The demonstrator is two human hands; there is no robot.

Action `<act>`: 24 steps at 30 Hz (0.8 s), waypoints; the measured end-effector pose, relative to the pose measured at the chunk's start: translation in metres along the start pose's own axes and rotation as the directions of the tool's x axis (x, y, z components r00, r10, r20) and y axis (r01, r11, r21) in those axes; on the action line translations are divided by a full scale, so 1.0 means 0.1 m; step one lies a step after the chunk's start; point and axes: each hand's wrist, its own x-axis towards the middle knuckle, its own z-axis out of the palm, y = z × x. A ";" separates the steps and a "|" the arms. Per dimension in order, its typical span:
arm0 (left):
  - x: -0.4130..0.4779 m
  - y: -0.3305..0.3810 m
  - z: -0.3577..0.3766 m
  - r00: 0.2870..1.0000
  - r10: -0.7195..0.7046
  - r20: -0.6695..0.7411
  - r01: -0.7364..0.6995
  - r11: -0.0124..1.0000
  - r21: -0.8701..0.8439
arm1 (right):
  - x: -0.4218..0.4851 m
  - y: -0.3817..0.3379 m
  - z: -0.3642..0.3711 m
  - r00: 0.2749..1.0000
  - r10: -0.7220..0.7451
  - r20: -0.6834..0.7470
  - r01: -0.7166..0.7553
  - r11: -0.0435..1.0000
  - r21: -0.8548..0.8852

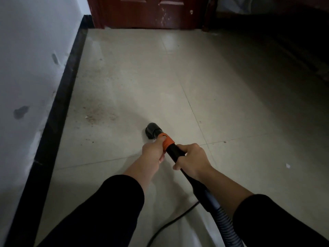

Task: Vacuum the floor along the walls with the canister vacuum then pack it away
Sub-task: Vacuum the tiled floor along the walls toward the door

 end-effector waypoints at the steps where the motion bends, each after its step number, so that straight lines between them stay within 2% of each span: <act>1: 0.05 0.02 -0.01 1.000 -0.001 -0.005 0.001 1.000 0.006 | 0.03 -0.02 0.03 1.000 0.001 -0.005 -0.001 1.000 0.001; 9: 0.25 0.22 -0.01 0.999 0.033 -0.006 -0.033 0.999 -0.010 | 0.28 -0.18 0.12 0.997 0.006 -0.077 -0.002 0.999 0.042; 18: 0.34 0.35 -0.10 0.986 -0.001 0.168 0.023 0.991 -0.129 | 0.43 -0.33 0.06 0.997 0.034 -0.069 -0.030 0.998 0.057; 24: 0.37 0.33 -0.25 0.991 0.033 0.130 -0.016 0.991 -0.133 | 0.44 -0.40 0.11 1.000 0.009 -0.024 -0.008 0.998 0.068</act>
